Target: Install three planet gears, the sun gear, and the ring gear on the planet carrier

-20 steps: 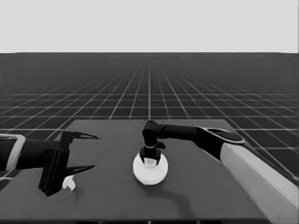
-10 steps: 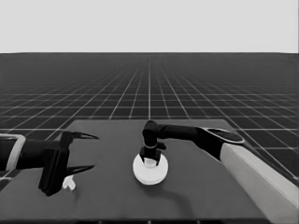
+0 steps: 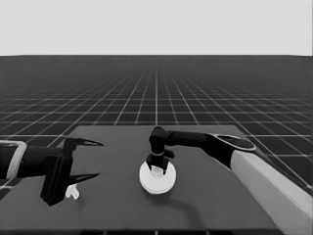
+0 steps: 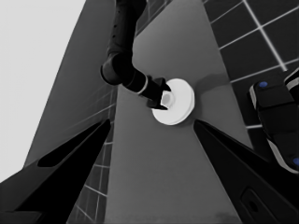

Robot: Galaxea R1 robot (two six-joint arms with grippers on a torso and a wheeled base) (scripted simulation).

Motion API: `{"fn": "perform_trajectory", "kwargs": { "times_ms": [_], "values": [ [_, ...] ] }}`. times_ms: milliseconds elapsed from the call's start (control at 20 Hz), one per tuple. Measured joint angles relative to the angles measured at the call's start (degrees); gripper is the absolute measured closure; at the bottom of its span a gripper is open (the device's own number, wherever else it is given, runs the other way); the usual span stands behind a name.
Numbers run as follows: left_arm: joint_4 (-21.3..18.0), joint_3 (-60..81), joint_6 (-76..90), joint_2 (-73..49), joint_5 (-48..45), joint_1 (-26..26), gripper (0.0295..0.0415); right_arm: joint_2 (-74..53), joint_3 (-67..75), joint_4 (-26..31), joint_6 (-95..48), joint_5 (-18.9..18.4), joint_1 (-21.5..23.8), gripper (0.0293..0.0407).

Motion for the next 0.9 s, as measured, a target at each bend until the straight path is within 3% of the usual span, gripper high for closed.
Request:
{"fn": "perform_trajectory", "kwargs": {
  "times_ms": [900],
  "values": [
    [0.0, 0.0, 0.0, 0.0, 0.0, 0.0, 0.0326, 0.01, 0.0, 0.0, 9.0, 0.0, 0.0, 0.0351]
  ]
}}
